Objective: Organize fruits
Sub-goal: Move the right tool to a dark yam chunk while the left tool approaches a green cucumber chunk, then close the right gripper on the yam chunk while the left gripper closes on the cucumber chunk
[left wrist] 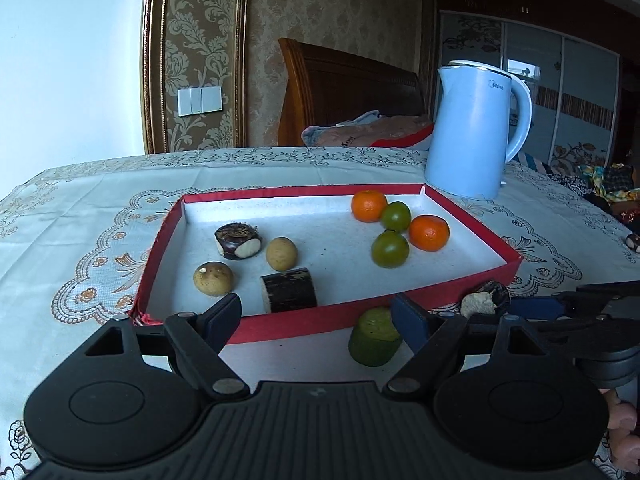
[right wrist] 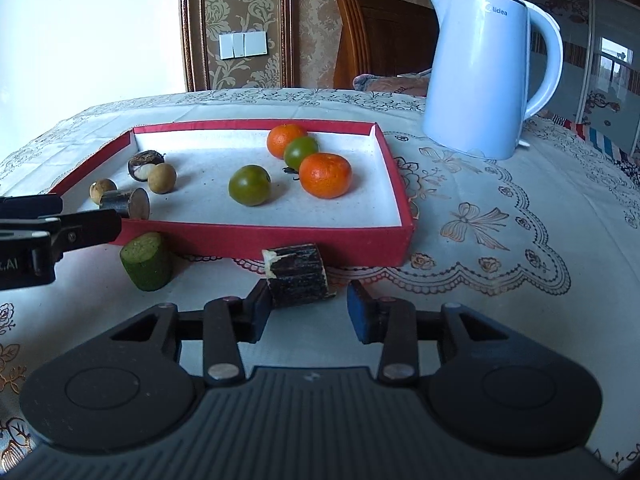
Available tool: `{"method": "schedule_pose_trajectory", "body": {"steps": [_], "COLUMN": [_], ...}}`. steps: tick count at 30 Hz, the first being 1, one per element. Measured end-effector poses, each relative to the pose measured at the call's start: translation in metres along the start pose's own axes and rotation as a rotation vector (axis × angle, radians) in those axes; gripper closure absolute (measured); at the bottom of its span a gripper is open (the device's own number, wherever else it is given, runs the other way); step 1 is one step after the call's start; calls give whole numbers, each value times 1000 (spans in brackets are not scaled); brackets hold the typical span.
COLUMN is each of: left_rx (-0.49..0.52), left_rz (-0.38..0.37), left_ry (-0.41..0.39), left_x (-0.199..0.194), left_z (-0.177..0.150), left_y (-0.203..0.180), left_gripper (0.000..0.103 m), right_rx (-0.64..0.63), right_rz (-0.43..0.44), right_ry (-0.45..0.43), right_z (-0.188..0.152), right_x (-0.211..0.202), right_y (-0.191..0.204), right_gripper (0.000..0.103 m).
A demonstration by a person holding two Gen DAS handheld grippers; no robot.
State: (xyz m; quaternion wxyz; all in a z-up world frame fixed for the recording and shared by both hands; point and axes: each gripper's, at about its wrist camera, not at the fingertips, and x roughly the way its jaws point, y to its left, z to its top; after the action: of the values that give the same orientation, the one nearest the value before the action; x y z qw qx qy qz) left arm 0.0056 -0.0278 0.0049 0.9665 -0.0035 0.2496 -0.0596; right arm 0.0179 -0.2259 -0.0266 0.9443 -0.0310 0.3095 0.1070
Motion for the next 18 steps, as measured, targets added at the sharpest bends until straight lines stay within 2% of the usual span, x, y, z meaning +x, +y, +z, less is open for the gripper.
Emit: {"method": "schedule_pose_trajectory", "body": {"steps": [4,12,18], "left_rx": [-20,-22,-27], "left_rz": [-48,-27,-5], "left_ry": [51,133,159], "left_x": [6,26,32], "left_z": [0,0,-3], "left_y": [-7,-17,-16], "left_gripper": [21,21,21], "right_rx": [12,11,2], "right_rz": [7,4,-2], "right_ry": [0,1,2], "right_z": [-1,-1,-1], "right_x": [1,1,2], "right_y": [-2,-1,1], "right_gripper": [63,60,60]}}
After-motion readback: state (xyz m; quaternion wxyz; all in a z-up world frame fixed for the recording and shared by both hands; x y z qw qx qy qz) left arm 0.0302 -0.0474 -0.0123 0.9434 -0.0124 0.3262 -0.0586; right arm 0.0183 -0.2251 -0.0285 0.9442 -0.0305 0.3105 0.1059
